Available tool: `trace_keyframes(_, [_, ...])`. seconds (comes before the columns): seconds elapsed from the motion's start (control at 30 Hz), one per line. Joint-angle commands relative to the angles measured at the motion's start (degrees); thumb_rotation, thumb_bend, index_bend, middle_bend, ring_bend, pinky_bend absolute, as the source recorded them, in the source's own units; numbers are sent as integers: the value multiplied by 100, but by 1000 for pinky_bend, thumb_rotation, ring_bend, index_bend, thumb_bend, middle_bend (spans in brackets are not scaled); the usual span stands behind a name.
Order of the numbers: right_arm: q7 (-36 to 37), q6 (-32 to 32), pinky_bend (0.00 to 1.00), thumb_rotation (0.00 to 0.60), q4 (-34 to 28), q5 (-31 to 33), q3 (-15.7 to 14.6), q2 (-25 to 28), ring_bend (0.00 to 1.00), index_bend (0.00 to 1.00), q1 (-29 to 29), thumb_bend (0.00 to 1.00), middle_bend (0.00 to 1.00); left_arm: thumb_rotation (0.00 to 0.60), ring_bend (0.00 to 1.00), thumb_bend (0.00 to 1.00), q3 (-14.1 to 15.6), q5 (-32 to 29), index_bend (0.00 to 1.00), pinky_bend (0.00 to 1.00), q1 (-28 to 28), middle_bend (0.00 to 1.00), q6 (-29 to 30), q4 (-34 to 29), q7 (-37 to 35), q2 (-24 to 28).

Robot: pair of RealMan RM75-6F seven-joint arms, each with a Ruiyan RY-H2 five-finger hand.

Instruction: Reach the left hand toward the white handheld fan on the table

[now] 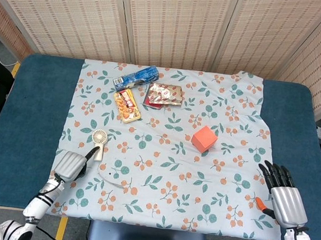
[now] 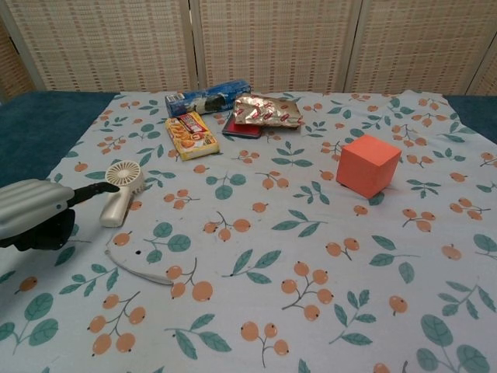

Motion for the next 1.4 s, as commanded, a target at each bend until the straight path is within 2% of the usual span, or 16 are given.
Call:
trace_keyframes(0.03, [-7,4,0,600,1,8,2,0,0,0,-3,162,0,600,823,1000,-10,-59,0,967,-37,952,-32,53,18,-31])
trace_keyframes(0.63, [-29,19,0,600,5,47,23,2,0,0,-8,162,0,600,823,1000,88,-205,0,967,-120,952,-46,179,60,-64])
trace_keyframes(1.03, [-34,36,0,600,5,28,20,2,0,0,-13,163,0,600,823,1000,168,-403,0,967,-199,955,-319,206,214,-16])
trace_keyframes(1.13, [-44,43,0,600,5,32,24,0,0,0,-17,162,0,600,823,1000,172,-206,0,967,-143,955,28,98,113,21])
trace_keyframes(1.23, [-54,44,0,600,2,26,19,-2,0,0,-18,162,0,600,820,990,215,247,0,964,-17,947,721,-101,-151,112])
trace_keyframes(1.33, [-54,53,0,600,-19,-13,5,0,0,0,-20,162,0,600,790,846,276,701,0,942,155,898,1470,-396,-374,296])
trace_keyframes(1.4, [-54,69,0,600,-41,-60,-11,4,0,0,-23,163,0,600,754,680,356,951,0,916,327,825,1948,-683,-437,506])
